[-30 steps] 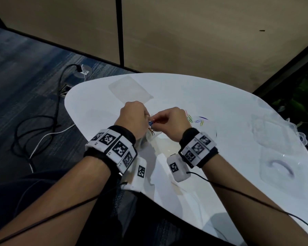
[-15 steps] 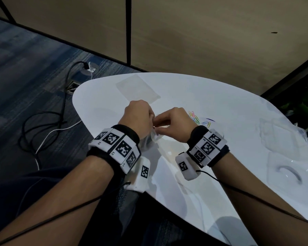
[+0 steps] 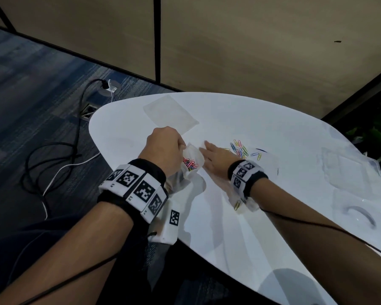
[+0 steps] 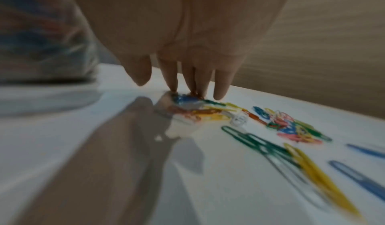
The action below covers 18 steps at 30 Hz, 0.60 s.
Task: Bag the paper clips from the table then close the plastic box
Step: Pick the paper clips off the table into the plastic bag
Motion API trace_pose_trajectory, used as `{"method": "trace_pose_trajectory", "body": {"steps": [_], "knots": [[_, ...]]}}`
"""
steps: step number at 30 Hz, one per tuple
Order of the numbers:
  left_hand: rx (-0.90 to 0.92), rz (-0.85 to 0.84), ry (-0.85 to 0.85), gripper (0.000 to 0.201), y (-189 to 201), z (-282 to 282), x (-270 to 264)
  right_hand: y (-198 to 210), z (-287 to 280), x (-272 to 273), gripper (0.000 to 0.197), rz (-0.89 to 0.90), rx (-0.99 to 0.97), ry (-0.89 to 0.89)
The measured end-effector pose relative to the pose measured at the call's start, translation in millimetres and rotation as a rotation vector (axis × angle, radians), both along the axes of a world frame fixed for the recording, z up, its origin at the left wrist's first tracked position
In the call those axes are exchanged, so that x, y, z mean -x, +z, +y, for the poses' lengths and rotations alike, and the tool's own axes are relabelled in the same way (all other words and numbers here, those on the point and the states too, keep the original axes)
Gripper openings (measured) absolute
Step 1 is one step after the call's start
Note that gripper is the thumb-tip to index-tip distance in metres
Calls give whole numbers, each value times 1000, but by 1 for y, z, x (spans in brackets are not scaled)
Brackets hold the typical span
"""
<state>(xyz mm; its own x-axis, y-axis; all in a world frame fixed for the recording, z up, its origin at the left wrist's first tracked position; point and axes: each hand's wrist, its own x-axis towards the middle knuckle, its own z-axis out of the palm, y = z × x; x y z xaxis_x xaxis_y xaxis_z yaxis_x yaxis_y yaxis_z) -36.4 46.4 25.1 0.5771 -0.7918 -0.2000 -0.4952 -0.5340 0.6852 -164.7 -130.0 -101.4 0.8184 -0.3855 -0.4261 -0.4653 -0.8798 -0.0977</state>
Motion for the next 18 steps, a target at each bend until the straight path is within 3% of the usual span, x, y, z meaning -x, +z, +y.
{"method": "trace_pose_trajectory", "body": {"steps": [4, 7, 10, 18], "knots": [[-6, 2, -6, 19, -1, 1, 1, -15, 8, 47, 59, -23, 225, 215], [-10, 4, -7, 20, -2, 1, 2, -14, -8, 76, 57, -47, 316, 132], [-22, 4, -6, 17, -1, 0, 4, -13, -28, 81, 50, 14, 257, -18], [-52, -28, -11, 19, 1, -6, 10, -9, -20, 60, 25, -250, 200, -119]]}}
